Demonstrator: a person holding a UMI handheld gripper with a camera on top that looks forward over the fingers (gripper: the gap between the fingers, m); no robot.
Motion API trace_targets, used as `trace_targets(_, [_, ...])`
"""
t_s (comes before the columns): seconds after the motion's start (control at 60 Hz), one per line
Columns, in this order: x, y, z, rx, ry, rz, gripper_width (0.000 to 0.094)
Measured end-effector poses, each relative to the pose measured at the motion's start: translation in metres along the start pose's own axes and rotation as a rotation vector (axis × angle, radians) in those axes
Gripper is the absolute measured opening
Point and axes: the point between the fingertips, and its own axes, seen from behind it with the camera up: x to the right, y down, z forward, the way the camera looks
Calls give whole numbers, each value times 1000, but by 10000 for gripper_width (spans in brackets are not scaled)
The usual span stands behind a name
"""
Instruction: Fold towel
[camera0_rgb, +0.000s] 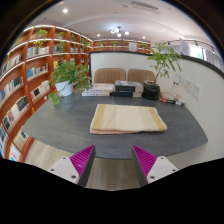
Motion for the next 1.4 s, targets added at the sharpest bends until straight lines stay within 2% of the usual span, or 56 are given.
trace_targets(0.117, [-42,-25,64,-14,-32,1,712])
trace_targets(0.333, [-68,-71,172,-38,-15,1,707])
trace_targets(0.467, [-69,-70,223,-97,14,-31,672])
trace_targets(0.517, [-66,-61,234,-139,31,-48,603])
trace_targets(0.55, [-66,-65,238,-118,37,-47,556])
trace_targets(0.65, [-50,-62,239,-128,106,-34,275])
trace_targets(0.7, [-45,-62,239,-133,129,-49,173])
trace_targets(0.717, [-43,-62,239,-135,137,-61,81])
trace_targets(0.783, [-43,-61,239,-146,140,-139,42])
trace_targets(0.883, [-43,-60,239,-172,138,-183,40])
trace_targets(0.967, [-46,-63,232,-181,99,-166,33])
trace_targets(1.05, [-34,-94,225,-127,76,-107,33])
trace_targets(1.15, [18,-145,198,-42,129,-72,33])
trace_targets(1.233, [69,-171,178,-7,165,-50,33])
trace_targets(1.317, [123,-177,165,6,209,-52,32])
trace_targets(1.4, [169,-160,165,-21,210,-30,32])
